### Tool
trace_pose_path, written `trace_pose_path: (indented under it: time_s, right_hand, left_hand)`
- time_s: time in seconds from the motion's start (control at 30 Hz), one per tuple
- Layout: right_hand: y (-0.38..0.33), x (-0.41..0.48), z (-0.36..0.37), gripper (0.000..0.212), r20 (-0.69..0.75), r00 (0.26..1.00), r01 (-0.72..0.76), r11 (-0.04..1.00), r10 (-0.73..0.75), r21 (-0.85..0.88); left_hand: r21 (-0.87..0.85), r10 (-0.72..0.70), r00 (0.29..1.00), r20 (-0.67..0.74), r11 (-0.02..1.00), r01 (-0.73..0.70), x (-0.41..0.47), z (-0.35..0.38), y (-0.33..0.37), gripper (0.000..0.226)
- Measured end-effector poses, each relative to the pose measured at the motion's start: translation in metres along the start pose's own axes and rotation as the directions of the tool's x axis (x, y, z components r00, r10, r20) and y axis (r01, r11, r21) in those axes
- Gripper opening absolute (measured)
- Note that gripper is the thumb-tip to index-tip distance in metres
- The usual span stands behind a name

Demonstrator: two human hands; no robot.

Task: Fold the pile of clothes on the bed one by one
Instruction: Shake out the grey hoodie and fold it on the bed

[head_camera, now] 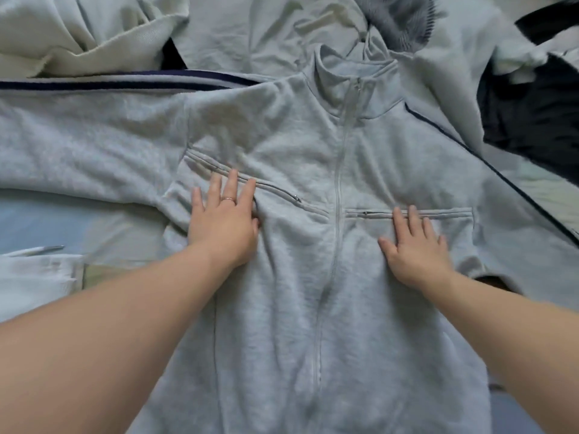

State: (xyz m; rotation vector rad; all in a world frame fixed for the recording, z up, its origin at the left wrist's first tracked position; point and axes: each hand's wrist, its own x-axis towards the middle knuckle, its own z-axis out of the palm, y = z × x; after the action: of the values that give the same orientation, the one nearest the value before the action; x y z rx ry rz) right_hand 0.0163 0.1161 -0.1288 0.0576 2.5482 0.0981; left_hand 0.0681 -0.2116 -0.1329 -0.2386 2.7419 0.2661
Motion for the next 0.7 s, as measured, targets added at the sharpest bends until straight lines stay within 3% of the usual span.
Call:
trace_pose_path:
  time_s: [0.07, 0.13, 0.2, 0.27, 0.33, 0.37, 0.43, 0.53, 0.6, 0.7]
  right_hand:
    - [-0.015, -0.018, -0.002, 0.07, -0.108, 0.992, 0.074, 0.995, -0.068, 0.06]
    - [-0.031, -0.038, -0.002, 0.07, -0.159, 0.93, 0.34, 0.94, -0.332, 0.024]
    - [-0.03, -0.057, 0.006, 0.076, 0.048, 0.889, 0.456, 0.889, -0.454, -0.032]
    - [-0.01, -0.071, 0.012, 0.084, 0.301, 0.926, 0.262, 0.962, -0.229, -0.075]
    - [0.012, -0.084, 0.005, 0.08, 0.379, 0.925, -0.009, 0.998, 0.035, -0.069]
    - [0.018, -0.09, 0.0, 0.073, 0.357, 0.929, -0.075, 0.995, 0.092, -0.061]
    - [0.027, -0.099, -0.014, 0.061, 0.257, 0.964, -0.066, 0.998, 0.065, -0.007]
    - [0.043, -0.113, -0.037, 0.065, 0.136, 0.99, 0.01, 0.982, -0.037, 0.19]
    - [0.063, -0.122, -0.047, 0.066, 0.107, 0.994, -0.017, 0.944, -0.02, 0.328]
    - [0.12, -0.129, -0.055, 0.063, 0.086, 0.995, -0.075, 0.913, 0.044, 0.4]
  left_hand:
    - [-0.02, 0.065, 0.998, -0.016, 0.998, -0.065, -0.016, -0.001, 0.017, 0.069]
    - [-0.022, 0.188, 0.982, 0.02, 0.982, -0.188, -0.035, -0.002, 0.03, 0.066]
    - [-0.039, 0.239, 0.966, 0.098, 0.971, -0.236, -0.054, -0.003, 0.039, 0.064]
    - [-0.043, 0.255, 0.95, 0.182, 0.967, -0.251, -0.069, -0.005, 0.046, 0.063]
    - [-0.055, 0.273, 0.925, 0.263, 0.962, -0.268, -0.083, -0.01, 0.055, 0.06]
    - [-0.067, 0.275, 0.918, 0.287, 0.961, -0.267, -0.09, -0.014, 0.06, 0.06]
    - [-0.097, 0.3, 0.905, 0.302, 0.954, -0.284, -0.1, -0.022, 0.071, 0.06]
    - [-0.134, 0.341, 0.898, 0.279, 0.94, -0.315, -0.109, -0.033, 0.094, 0.06]
    - [-0.164, 0.354, 0.9, 0.254, 0.933, -0.321, -0.111, -0.038, 0.113, 0.06]
    - [-0.204, 0.39, 0.892, 0.228, 0.915, -0.347, -0.117, -0.039, 0.16, 0.058]
